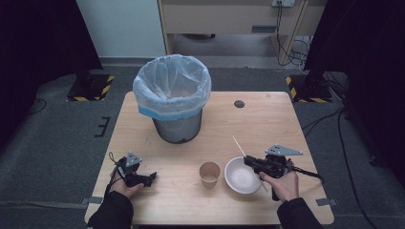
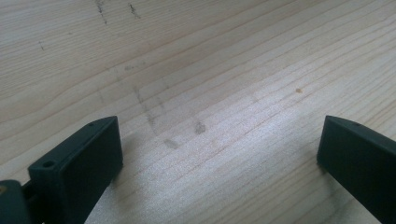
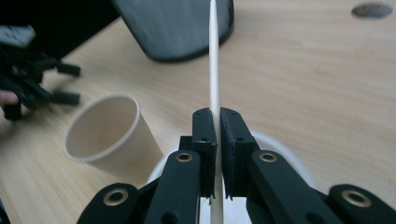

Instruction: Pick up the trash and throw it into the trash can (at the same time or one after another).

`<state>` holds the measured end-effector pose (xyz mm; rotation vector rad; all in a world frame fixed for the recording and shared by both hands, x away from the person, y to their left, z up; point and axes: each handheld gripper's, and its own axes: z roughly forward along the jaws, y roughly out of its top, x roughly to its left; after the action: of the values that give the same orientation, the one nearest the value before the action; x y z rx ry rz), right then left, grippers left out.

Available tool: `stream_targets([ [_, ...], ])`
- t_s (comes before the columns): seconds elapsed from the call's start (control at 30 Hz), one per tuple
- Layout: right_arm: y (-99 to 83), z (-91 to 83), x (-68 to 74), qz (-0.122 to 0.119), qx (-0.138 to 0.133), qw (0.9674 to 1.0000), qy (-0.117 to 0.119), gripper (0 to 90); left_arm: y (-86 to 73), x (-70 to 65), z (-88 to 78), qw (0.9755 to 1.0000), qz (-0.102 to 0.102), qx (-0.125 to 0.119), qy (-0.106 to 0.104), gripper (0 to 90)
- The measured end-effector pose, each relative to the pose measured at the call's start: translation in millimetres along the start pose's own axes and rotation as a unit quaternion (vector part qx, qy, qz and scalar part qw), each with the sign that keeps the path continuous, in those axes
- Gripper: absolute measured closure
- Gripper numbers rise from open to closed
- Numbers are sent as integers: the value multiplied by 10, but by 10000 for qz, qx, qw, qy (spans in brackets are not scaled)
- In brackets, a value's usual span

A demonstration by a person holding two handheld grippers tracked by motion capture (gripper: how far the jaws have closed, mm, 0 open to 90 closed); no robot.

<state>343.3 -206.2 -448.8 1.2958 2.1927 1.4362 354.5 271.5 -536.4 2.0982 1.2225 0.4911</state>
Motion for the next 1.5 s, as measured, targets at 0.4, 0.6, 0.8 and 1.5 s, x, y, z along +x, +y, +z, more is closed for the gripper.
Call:
stream_targets([
  [0.4, 187, -146, 15, -68, -1026, 9942, 306, 857, 0, -2, 0, 10000, -2, 1, 3, 0],
  [0.6, 290, -204, -9, -136, -1259, 9915, 302, 857, 1, -2, 0, 10000, -1, 3, 3, 0],
  [0.8, 375, -256, 17, -217, -1459, 9885, 327, 857, 1, -2, 0, 10000, -1, 3, 3, 0],
  [1.5, 1020, -409, 87, -291, -2483, 9675, 369, 858, 0, -3, 0, 10000, -5, 0, 5, 0],
])
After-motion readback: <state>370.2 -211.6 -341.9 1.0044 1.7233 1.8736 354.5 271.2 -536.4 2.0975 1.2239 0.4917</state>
